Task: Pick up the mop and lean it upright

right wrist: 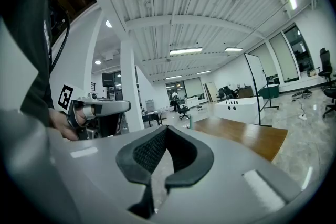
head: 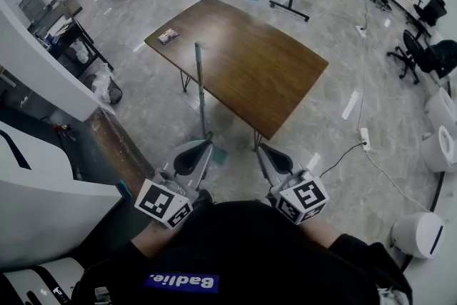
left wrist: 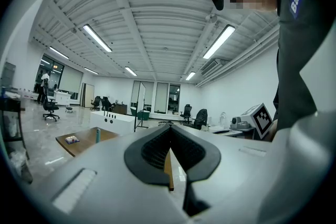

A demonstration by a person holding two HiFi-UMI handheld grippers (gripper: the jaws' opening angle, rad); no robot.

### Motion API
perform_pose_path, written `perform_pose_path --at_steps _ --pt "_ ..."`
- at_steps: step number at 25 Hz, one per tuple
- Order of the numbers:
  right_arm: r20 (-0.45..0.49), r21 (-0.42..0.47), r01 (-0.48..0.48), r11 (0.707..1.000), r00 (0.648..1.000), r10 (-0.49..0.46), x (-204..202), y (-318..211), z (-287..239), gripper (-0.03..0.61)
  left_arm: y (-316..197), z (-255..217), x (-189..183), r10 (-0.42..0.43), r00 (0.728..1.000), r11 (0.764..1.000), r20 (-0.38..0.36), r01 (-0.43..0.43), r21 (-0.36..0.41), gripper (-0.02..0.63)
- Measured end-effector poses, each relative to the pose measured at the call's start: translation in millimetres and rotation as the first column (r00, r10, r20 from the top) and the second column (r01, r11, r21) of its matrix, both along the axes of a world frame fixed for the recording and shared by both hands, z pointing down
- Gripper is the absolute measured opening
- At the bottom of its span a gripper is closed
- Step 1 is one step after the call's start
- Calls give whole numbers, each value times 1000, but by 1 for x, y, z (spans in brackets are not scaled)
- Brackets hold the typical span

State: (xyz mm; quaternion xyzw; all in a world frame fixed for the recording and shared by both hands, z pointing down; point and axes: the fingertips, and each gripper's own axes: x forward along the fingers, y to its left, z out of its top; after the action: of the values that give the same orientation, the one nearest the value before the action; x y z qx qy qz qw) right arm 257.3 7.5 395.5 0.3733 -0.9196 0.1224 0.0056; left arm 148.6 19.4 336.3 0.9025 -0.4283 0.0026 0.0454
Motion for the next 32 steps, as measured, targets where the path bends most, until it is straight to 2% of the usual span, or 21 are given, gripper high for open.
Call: perform_pose_path --at_steps 8,20,26,32 --pt "12 3 38 999 999 -38 28 -1 9 6 -4 -3 15 -73 997 997 29 73 13 20" --pt "12 -32 43 999 999 -43 53 -2 22 6 -12 6 36 -104 993 995 51 104 6 20" --pt "-1 -59 42 997 999 -42 45 -12 33 6 -25 14 27 -104 994 994 36 105 -7 20" --pt "-33 -69 13 998 999 -15 24 -41 39 6 -57 24 1 -83 996 996 21 83 -15 20"
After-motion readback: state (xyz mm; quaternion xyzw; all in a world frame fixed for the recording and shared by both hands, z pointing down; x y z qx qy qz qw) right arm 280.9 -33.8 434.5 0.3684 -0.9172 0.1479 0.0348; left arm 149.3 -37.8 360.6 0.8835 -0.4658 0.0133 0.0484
